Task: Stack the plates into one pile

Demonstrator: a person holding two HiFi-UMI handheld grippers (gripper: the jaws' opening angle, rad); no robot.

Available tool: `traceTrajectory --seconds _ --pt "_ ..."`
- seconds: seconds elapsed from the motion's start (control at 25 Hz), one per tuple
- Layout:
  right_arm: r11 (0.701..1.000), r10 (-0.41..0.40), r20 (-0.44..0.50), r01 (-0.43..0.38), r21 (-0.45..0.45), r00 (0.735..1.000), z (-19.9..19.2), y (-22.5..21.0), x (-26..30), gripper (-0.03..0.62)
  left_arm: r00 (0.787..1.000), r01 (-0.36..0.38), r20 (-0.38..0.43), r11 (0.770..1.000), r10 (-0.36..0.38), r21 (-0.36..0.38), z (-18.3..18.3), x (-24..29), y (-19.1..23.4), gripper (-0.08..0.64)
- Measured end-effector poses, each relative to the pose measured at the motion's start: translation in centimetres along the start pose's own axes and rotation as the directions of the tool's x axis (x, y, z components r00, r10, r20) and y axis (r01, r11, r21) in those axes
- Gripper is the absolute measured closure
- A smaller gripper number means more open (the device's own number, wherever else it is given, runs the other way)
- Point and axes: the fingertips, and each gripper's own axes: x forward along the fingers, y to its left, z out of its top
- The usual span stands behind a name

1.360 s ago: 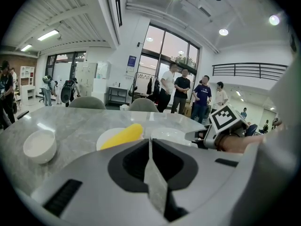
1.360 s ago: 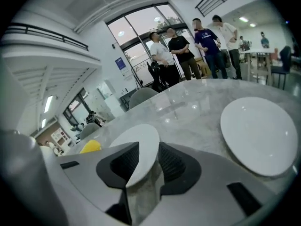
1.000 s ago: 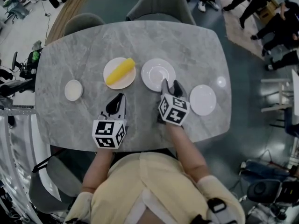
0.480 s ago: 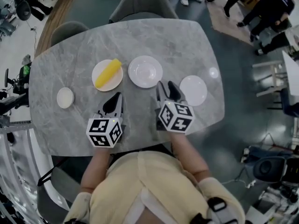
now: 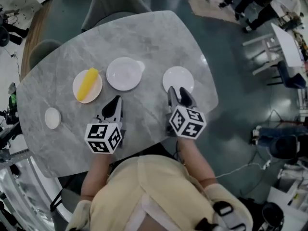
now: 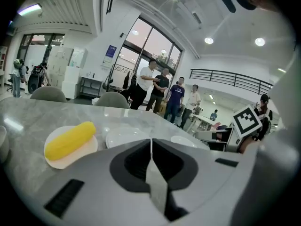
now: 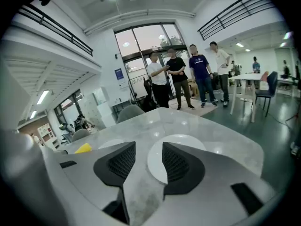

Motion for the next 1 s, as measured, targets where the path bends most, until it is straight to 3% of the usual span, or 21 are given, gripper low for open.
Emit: traceTrajectory --seconds 0.4,1.0 --pt "0.984 -0.161 -0.037 0.163 0.072 0.986 -1.3 -8.2 -1.1 0.433 0.997 0.078 -0.029 0.997 -0.078 0.028 -0.4 3.1 -4.0 0.555" --pt "0.972 -0.192 -0.203 0.214 0.093 0.96 -3.1 -12.7 3.9 0.433 0.998 0.051 -0.028 0.998 -0.051 0.022 -0.3 6.8 -4.8 0.555"
